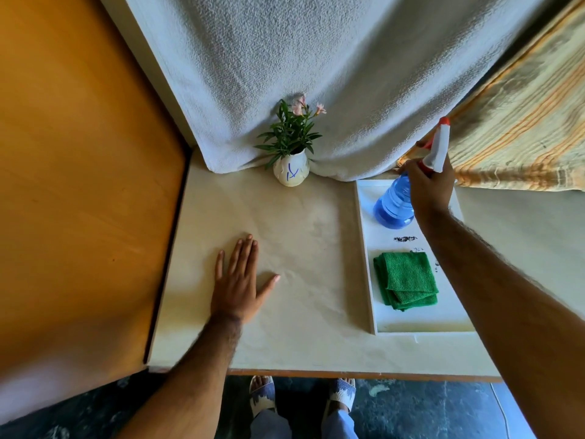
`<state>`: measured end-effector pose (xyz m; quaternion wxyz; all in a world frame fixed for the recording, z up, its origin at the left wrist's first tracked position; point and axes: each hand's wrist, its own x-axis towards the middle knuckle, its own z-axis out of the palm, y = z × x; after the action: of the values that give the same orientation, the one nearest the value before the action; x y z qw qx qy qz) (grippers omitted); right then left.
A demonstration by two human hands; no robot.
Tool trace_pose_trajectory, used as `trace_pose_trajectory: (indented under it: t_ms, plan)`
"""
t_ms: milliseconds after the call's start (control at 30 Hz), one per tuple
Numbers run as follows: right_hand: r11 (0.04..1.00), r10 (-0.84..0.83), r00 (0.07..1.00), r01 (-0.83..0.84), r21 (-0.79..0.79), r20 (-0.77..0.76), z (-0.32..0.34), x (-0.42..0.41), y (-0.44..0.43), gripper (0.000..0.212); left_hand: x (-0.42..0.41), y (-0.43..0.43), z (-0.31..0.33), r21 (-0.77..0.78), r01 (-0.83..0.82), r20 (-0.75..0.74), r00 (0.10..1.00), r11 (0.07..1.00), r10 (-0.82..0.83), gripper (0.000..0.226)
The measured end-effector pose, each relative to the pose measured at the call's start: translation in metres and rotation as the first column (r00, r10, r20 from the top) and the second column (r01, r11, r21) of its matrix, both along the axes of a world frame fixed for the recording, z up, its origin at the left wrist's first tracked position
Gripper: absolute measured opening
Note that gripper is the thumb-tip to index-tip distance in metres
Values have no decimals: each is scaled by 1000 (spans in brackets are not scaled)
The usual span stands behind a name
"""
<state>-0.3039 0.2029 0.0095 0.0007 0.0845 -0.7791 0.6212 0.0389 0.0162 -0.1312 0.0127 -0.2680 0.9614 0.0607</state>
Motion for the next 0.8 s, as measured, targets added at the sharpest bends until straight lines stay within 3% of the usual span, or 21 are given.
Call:
trace_pose_trajectory:
  t_ms: [100,233,300,400,533,800]
  plan:
    - [995,98,993,-96,23,-63,16,7,-13,39,0,-1,-1,-14,-1,-27,1000,1000,1,96]
    - [980,200,977,-201,5,-75,32,32,-45,36,1,-1,-3,-16,1,-28,1000,1000,-2,96]
    - [962,272,962,-273,32,14,31,48,-62,33,1,-2,-4,-11,2,-31,1000,1000,-2,97]
    - [882,393,897,-430,191,201,19,75,-86,21,1,-2,-5,-14,1,-42,999,1000,-1,96]
    - [781,420,807,-555,288,416,-3,100,-105,11,1,-1,-6,-16,-6,-80,997,1000,4,93]
    - [789,336,795,-531,310,505,-20,100,-119,14,0,-2,-3,1,-13,-34,999,1000,13,94]
